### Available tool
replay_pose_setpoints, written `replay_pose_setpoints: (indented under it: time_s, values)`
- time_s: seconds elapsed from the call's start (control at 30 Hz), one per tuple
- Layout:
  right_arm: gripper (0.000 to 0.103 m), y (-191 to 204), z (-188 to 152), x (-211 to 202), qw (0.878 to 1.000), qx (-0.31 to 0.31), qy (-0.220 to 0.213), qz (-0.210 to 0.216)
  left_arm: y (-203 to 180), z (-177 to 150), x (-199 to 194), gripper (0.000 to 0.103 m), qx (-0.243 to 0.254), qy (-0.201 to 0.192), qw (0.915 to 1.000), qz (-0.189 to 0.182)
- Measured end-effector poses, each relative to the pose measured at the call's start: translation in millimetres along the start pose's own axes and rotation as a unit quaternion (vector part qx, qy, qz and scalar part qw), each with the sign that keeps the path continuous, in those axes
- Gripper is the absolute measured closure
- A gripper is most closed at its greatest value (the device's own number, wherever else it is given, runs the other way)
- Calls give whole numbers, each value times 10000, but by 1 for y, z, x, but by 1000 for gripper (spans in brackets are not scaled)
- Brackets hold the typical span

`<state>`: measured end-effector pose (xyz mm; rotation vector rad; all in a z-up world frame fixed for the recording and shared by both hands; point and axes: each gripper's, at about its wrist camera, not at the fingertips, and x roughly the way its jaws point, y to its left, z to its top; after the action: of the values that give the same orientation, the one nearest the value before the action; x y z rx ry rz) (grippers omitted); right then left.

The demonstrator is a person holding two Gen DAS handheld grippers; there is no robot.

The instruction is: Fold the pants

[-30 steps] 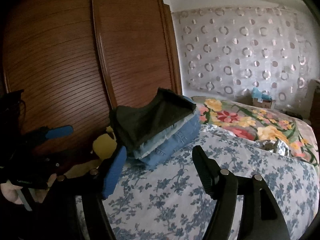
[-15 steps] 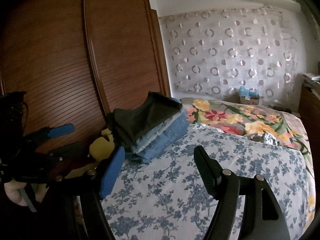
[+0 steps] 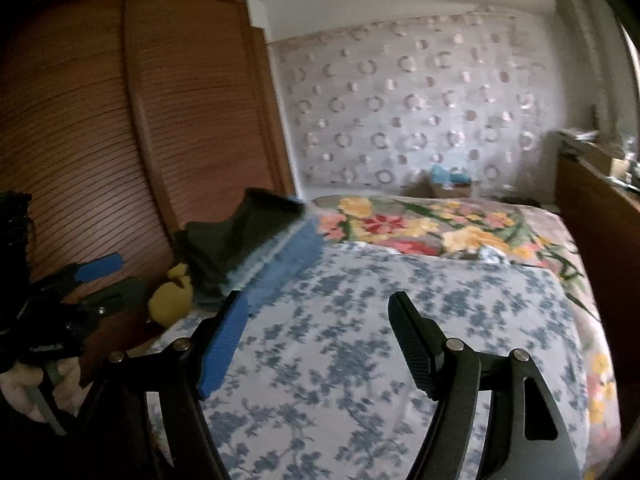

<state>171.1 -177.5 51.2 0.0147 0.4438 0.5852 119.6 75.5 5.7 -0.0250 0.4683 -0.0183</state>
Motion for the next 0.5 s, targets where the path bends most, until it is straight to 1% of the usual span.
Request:
replay_pose_setpoints:
  time_s: [0.17,0.4,0.5]
  values:
    - [28,-6,-4,-20,9987,109,-147,-485,-20,0,5,13,25,20,9999,-155]
    - [28,1,-7,-42,9960,189,-229,-837,-44,6,3,13,67,-3,9996,-291]
    - [28,2,-7,-48,9945,196,-302,-983,-51,13,-4,13,76,-102,9995,-282]
